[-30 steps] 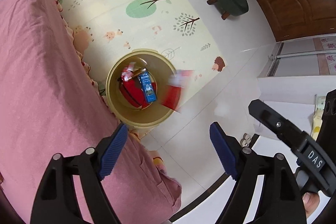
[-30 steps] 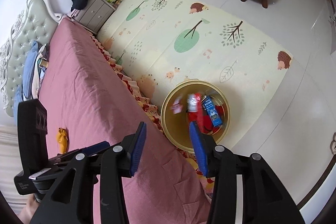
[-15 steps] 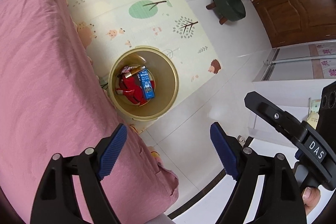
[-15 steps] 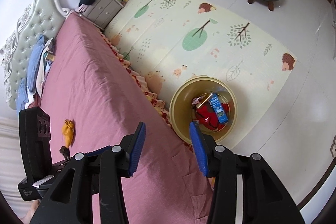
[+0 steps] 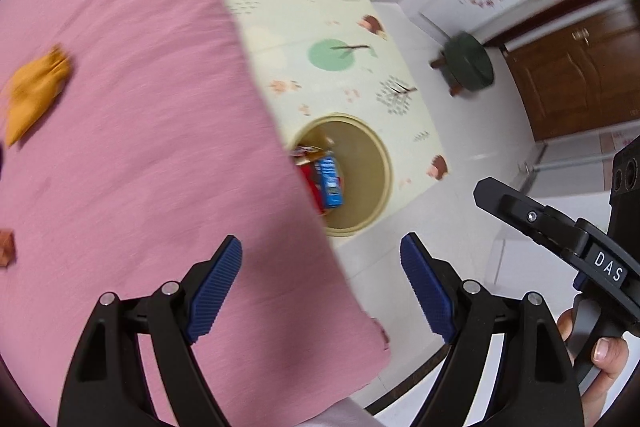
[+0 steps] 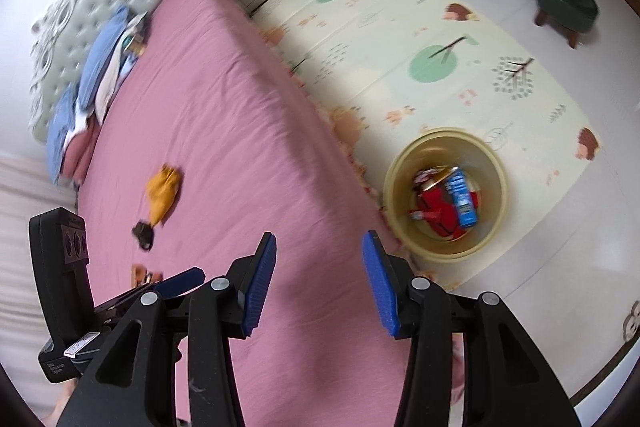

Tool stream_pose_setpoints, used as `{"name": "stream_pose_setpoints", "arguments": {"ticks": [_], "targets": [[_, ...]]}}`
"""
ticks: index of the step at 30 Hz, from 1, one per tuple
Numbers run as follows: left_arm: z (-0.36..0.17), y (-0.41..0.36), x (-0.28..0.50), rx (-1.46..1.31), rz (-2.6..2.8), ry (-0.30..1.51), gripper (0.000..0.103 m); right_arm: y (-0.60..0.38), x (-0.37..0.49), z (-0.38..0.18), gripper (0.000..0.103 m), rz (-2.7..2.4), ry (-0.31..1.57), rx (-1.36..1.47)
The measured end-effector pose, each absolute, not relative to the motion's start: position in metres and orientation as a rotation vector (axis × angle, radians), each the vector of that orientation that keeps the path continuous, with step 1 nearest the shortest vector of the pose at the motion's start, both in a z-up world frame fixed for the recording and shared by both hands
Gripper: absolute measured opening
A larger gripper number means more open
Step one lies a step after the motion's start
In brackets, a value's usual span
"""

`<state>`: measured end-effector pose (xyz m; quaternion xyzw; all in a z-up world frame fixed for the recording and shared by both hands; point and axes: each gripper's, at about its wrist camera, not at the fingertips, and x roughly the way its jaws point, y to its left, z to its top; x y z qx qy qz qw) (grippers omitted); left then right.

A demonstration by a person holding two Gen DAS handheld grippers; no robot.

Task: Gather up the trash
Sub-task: 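Move both grippers back to the gold box and orange sock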

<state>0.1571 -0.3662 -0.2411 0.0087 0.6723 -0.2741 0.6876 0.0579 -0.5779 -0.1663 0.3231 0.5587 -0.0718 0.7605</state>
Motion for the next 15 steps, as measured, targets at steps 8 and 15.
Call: {"name": "stream_pose_setpoints", "arguments": {"ticks": [8,15], "targets": [[-0.233,-0.259,0.165,-0.055,-0.494,1.463,0.081,-0.474,0.09,-0.17,0.045,-0.012,1.274,0.62],[-0.234,-0.162,0.168,-0.115,-0.392,1.443,0.082,-0.384,0.108,-0.176,0.048,0.096,1.31,0.569]]}}
